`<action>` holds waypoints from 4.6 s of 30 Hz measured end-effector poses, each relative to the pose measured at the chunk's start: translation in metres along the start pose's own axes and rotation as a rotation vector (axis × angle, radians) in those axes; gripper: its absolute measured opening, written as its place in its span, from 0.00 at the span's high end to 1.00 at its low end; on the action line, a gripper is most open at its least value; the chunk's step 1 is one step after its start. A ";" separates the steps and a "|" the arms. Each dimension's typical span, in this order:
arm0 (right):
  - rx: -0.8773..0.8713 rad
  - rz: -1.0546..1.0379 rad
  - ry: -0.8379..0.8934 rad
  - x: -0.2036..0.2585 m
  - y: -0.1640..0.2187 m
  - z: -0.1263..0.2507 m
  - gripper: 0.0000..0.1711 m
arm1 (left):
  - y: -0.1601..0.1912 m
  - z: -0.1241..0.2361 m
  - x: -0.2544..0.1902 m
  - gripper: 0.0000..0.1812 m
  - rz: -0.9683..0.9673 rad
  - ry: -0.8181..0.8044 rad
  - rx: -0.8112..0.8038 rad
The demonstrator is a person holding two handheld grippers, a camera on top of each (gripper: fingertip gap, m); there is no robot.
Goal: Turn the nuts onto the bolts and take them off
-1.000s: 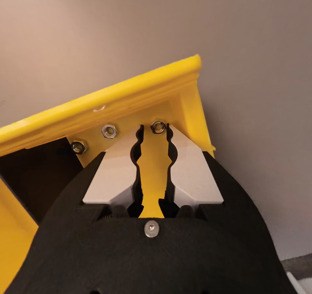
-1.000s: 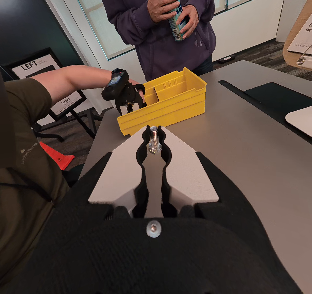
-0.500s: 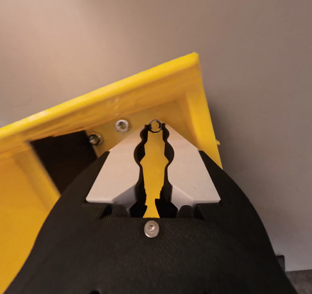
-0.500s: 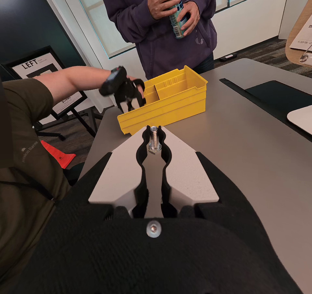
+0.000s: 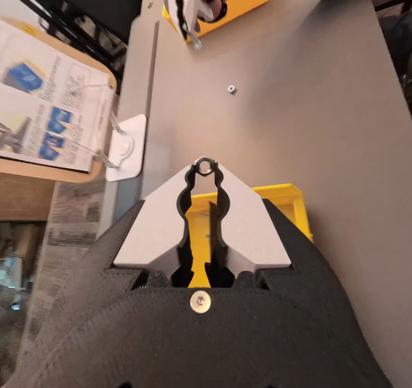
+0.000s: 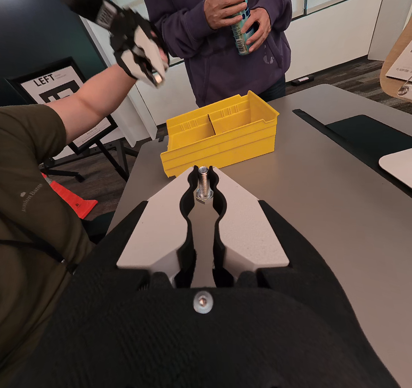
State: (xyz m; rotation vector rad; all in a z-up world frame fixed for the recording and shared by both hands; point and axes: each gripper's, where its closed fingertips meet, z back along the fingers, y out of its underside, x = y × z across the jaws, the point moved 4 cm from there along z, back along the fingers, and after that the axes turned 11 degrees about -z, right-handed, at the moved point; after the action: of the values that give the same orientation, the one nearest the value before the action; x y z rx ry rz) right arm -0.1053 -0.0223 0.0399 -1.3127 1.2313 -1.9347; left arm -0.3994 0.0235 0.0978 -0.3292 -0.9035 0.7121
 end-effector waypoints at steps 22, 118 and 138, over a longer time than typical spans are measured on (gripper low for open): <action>0.003 -0.008 -0.037 0.005 0.002 -0.002 0.95 | 0.065 -0.055 -0.083 0.91 0.245 0.361 0.211; -0.318 0.589 0.099 0.089 -0.042 0.015 0.99 | -0.055 -0.188 0.037 0.96 0.863 -0.623 -0.626; 0.932 0.412 0.316 -0.071 0.137 0.004 0.86 | -0.036 -0.222 0.084 0.96 0.642 -0.455 -0.332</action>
State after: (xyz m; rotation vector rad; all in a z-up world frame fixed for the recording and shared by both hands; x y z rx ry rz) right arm -0.0842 -0.0324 -0.1128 -0.2647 0.4978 -2.0221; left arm -0.1700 0.0609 0.0364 -0.7943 -1.3737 1.2607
